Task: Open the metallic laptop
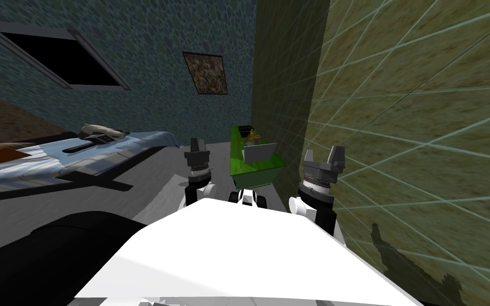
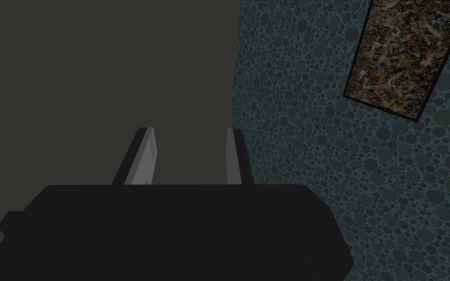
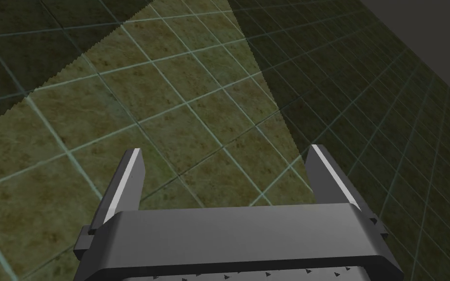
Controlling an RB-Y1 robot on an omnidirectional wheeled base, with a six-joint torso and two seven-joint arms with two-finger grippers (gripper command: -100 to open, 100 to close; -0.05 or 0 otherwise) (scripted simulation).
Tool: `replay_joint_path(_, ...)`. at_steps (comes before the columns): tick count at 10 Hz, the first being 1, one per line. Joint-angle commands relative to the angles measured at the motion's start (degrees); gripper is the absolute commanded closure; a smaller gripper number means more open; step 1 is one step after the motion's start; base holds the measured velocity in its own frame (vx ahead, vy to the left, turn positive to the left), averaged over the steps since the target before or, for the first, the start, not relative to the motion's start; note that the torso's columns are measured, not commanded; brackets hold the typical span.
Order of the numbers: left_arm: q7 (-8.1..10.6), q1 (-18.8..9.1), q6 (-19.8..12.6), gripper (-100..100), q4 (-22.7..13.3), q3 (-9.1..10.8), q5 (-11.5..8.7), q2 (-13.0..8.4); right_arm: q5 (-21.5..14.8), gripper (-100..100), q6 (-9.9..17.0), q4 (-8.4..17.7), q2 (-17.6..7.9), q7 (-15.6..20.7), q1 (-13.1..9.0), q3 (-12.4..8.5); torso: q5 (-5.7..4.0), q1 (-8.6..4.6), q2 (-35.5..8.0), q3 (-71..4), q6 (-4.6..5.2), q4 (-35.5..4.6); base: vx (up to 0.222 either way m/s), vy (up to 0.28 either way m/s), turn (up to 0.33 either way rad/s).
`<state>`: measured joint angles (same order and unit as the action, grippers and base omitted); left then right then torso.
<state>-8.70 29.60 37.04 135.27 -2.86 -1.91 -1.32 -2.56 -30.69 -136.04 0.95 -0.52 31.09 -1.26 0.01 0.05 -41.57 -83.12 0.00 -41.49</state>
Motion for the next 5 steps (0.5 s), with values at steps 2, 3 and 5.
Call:
replay_joint_path(2, 0.0, 0.0, 0.0, 0, -0.01, 0.0, 0.0, 0.0, -2.04, -100, 0.62, 1.4, -5.45, 1.53, -0.69, -0.3, 0.0, 0.01, -0.67, -1.38, 0.0, -0.73, -0.016, 0.044, 0.013)
replay_joint_path(3, 0.0, 0.0, 0.0, 0, -0.01, 0.0, 0.0, 0.0, -3.24, -100, 1.04, 2.15, -7.24, 2.39, -1.09, -0.49, 0.01, 0.03, -0.71, -1.43, 0.0, -0.77, -0.017, 0.068, 0.021)
replay_joint_path(5, 0.0, 0.0, 0.0, 0, -0.01, -0.01, 0.0, 0.01, -6.29, -100, 2.12, 3.96, -10.55, 4.59, -2.1, -0.96, 0.02, 0.07, -0.76, -1.42, 0.0, -0.8, -0.046, 0.103, 0.027)
